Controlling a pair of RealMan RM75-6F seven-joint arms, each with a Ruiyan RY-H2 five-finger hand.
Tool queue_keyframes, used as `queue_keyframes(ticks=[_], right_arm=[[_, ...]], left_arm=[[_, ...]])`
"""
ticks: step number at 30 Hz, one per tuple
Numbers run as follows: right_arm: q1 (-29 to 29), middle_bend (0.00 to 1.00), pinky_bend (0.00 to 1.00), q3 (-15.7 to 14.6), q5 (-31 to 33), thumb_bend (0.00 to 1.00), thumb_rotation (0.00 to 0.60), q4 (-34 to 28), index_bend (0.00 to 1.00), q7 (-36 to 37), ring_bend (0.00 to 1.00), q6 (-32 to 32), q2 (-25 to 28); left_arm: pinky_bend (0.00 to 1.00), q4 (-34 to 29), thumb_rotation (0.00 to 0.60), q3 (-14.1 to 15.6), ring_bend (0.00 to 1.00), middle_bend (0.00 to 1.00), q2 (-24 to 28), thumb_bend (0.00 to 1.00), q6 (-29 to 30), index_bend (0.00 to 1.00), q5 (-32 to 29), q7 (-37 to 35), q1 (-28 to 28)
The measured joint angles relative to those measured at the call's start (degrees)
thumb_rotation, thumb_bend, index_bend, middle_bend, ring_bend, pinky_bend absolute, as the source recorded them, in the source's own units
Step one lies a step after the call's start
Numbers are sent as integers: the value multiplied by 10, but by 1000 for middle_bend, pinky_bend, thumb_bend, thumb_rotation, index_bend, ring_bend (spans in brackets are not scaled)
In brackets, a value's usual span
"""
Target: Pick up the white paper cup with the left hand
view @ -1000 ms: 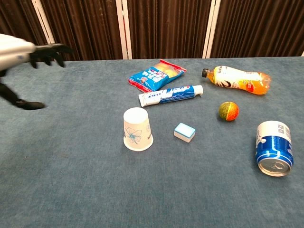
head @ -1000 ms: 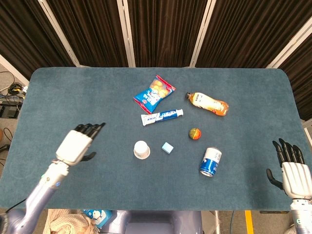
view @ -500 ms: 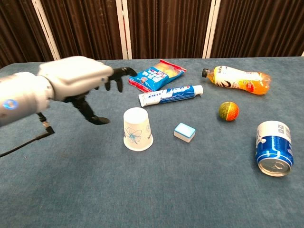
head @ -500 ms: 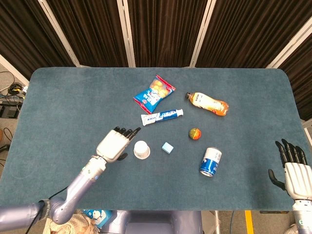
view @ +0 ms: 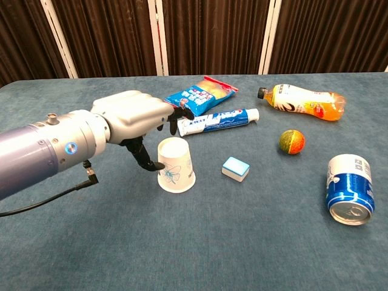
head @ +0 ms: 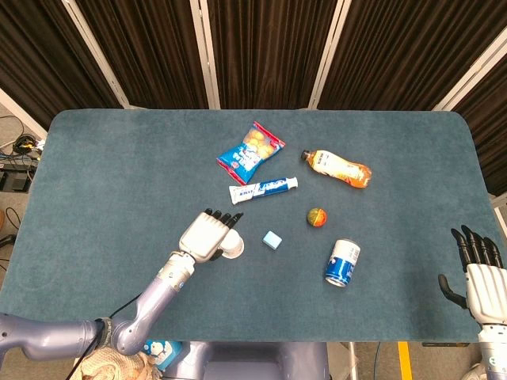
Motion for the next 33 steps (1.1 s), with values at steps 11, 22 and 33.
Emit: queue_keyframes(ticks=[11, 22, 33], right_arm=[[-1, 0, 17, -1, -1, 386, 600, -1, 0, -1, 0, 1, 0], [-1, 0, 17, -1, -1, 386, 600, -1, 0, -5, 0, 2, -1], [-2, 0, 17, -1, -1, 386, 600, -2, 0, 0, 0, 2, 1]], left_arm=[[501, 8, 600, 10, 474, 530, -12, 304, 14, 429, 19, -24, -10], [503, -20, 600, 9, 474, 518, 13, 306, 32, 417, 38, -34, -17], [488, -25, 600, -10, 458, 495, 3, 305, 48, 393, 47, -36, -45]])
